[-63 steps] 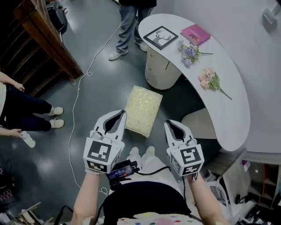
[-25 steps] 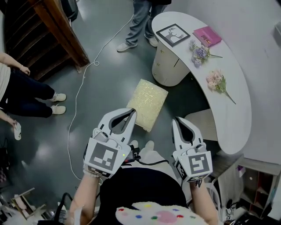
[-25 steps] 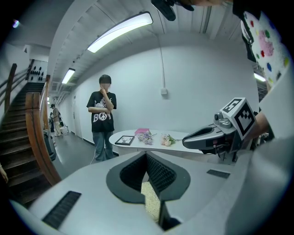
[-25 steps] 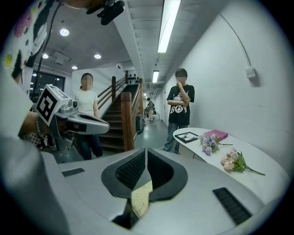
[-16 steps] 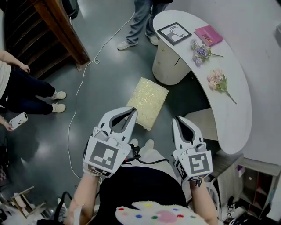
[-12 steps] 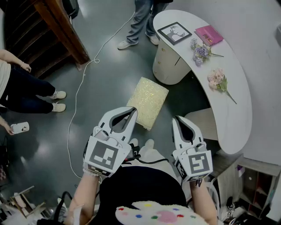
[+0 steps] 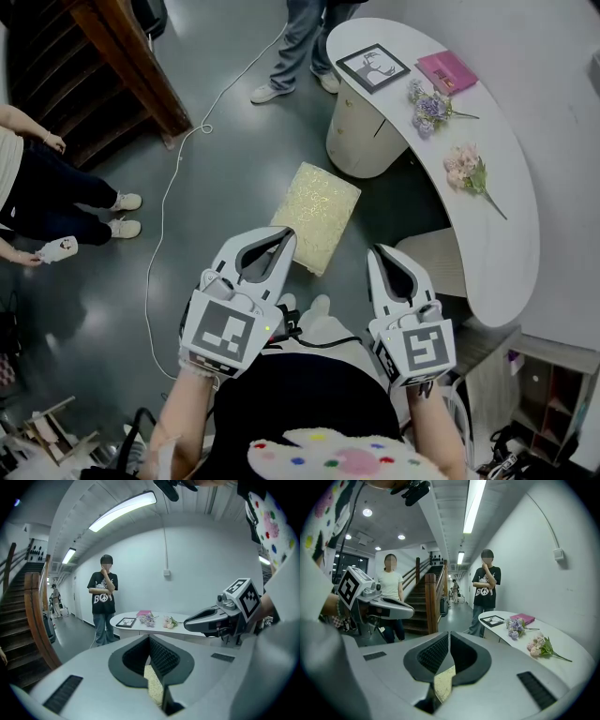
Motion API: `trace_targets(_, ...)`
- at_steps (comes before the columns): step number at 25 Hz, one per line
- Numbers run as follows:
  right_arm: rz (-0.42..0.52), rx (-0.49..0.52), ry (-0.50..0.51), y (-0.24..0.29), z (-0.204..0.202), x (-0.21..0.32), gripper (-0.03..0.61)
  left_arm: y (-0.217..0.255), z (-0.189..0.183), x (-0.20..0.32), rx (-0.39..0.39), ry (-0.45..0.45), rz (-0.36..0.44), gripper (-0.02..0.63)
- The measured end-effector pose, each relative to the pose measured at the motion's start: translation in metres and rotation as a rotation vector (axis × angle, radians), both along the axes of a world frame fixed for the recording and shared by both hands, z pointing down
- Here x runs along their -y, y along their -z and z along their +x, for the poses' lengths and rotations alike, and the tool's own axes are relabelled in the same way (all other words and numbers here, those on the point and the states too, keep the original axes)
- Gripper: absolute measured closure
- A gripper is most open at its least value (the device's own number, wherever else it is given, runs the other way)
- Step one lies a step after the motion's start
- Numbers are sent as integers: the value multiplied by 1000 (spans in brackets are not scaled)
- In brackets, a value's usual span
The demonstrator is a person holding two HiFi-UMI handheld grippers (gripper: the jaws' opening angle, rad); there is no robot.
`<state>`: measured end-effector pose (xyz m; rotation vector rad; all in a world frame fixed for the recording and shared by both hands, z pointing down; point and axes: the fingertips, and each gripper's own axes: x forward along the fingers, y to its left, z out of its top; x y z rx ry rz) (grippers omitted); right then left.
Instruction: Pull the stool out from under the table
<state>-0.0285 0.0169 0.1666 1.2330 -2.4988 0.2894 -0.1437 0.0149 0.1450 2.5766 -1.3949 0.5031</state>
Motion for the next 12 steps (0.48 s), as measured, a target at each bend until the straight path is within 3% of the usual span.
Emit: trace_targets(12, -6, -17, 6, -2, 0, 4, 535, -1, 1, 3, -10, 5, -1, 597)
